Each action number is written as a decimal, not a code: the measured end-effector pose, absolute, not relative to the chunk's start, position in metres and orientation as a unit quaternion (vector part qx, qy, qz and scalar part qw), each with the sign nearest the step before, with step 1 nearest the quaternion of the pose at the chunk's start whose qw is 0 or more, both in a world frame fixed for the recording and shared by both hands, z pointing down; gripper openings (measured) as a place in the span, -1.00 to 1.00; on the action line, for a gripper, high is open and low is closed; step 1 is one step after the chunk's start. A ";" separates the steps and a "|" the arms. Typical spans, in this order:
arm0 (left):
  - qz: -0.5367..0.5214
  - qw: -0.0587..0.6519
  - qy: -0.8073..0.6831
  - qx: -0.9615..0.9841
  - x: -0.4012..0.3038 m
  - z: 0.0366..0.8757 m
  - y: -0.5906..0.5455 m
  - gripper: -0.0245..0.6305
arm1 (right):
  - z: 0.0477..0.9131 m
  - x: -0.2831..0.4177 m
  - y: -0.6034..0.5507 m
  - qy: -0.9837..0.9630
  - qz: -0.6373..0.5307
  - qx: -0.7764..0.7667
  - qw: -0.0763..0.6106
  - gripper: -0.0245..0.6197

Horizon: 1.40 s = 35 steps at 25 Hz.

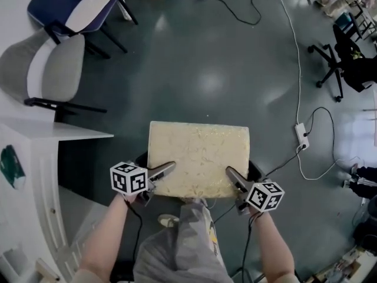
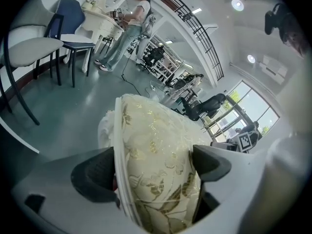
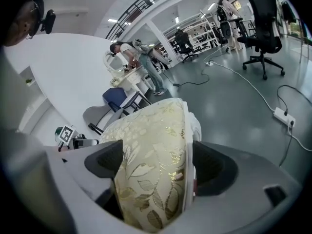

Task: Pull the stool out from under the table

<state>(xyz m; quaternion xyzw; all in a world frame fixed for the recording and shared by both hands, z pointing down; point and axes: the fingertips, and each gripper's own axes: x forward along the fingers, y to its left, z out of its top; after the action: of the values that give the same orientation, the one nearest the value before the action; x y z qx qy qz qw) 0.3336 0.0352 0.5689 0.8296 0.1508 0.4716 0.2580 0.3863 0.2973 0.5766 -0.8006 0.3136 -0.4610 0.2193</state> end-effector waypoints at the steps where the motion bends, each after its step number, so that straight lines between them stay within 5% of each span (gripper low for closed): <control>1: 0.472 0.259 0.148 0.829 0.331 0.577 0.032 0.60 | 0.585 0.386 0.294 0.315 -0.464 -0.799 0.218 0.51; 35: 0.488 0.253 0.136 0.824 0.274 0.695 0.016 0.60 | 0.704 0.338 0.277 0.301 -0.482 -0.795 0.211 0.51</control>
<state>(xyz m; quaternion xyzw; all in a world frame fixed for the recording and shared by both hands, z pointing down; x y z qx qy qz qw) 0.2736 0.0157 0.6948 0.8242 0.1360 0.4879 0.2532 0.3385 0.2765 0.7039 -0.7954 0.3011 -0.4820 0.2105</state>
